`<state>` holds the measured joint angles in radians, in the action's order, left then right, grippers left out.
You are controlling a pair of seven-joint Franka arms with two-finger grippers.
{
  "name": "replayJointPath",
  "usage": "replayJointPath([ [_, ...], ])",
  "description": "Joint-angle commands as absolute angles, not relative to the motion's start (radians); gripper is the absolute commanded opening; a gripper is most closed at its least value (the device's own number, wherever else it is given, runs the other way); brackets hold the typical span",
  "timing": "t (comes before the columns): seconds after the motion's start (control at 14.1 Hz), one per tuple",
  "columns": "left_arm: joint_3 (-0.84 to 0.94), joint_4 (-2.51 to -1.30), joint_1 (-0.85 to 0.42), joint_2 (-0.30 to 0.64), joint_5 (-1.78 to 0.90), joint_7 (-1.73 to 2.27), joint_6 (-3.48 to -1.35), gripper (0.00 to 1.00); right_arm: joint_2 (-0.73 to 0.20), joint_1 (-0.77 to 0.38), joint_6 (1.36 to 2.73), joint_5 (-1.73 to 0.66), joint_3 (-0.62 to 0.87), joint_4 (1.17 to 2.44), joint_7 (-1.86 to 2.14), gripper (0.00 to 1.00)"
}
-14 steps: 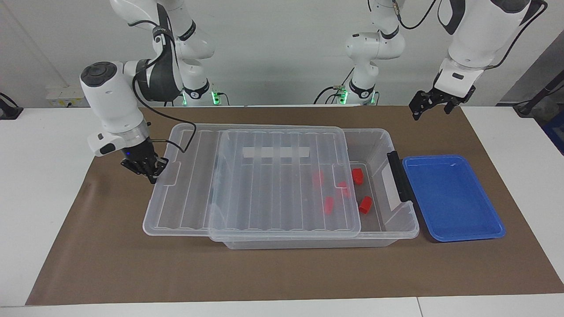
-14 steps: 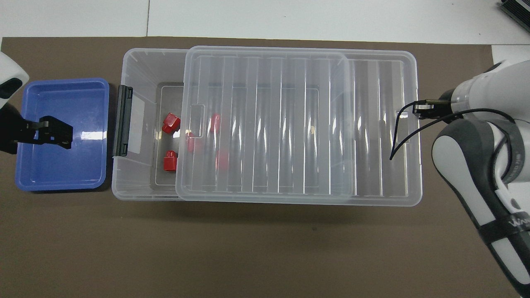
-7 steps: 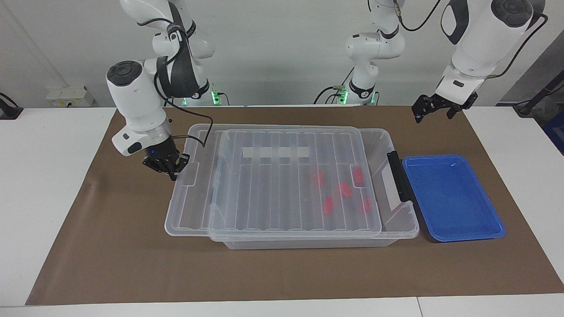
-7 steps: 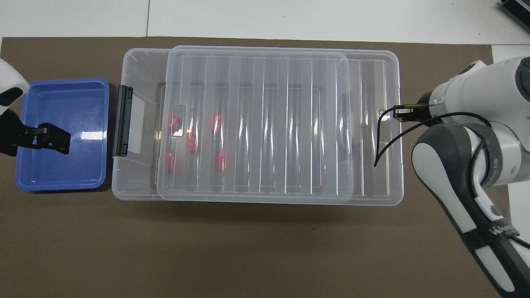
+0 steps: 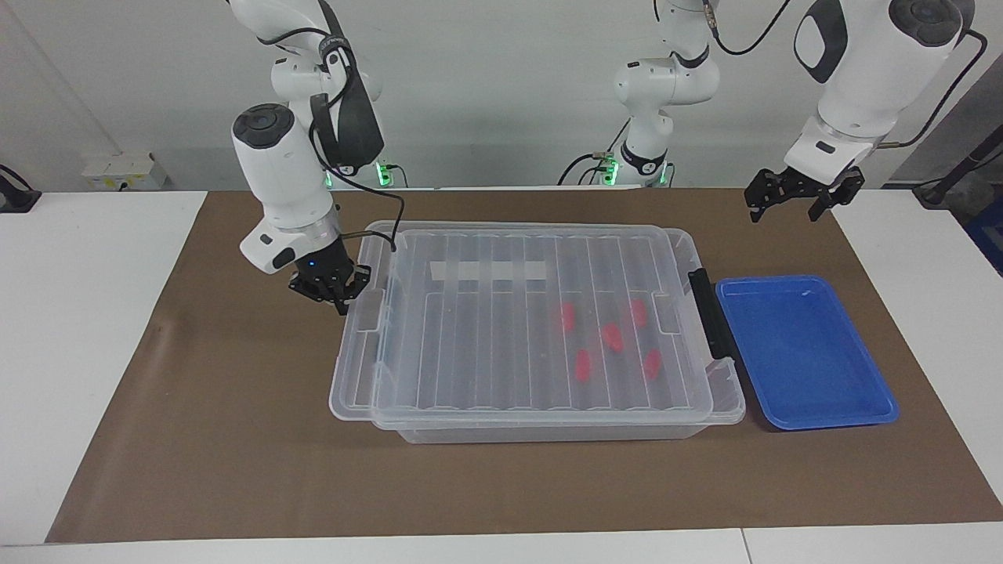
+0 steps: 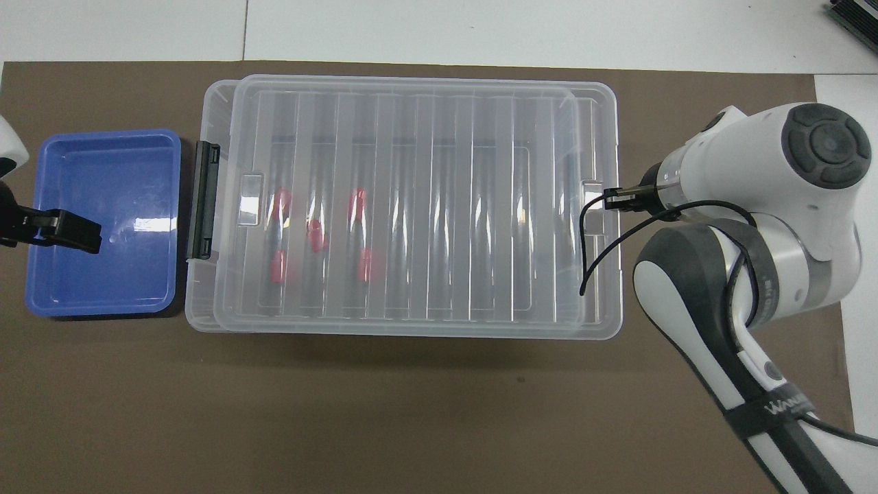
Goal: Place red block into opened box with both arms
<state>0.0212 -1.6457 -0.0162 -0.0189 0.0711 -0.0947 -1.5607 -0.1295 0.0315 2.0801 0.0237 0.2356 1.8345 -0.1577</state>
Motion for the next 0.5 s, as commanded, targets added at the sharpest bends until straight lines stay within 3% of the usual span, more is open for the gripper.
replayJointPath([
  [0.0, 0.02, -1.577, -0.005, -0.009, 0.022, -0.12, -1.508, 1.0, -0.12, 0.041, 2.062, 0.008, 0.264, 1.836, -0.146, 0.0],
  [0.43, 0.015, -1.575, -0.04, 0.017, 0.026, -0.126, -1.506, 1.0, -0.12, 0.041, 2.065, 0.008, 0.287, 1.835, -0.149, 0.0],
])
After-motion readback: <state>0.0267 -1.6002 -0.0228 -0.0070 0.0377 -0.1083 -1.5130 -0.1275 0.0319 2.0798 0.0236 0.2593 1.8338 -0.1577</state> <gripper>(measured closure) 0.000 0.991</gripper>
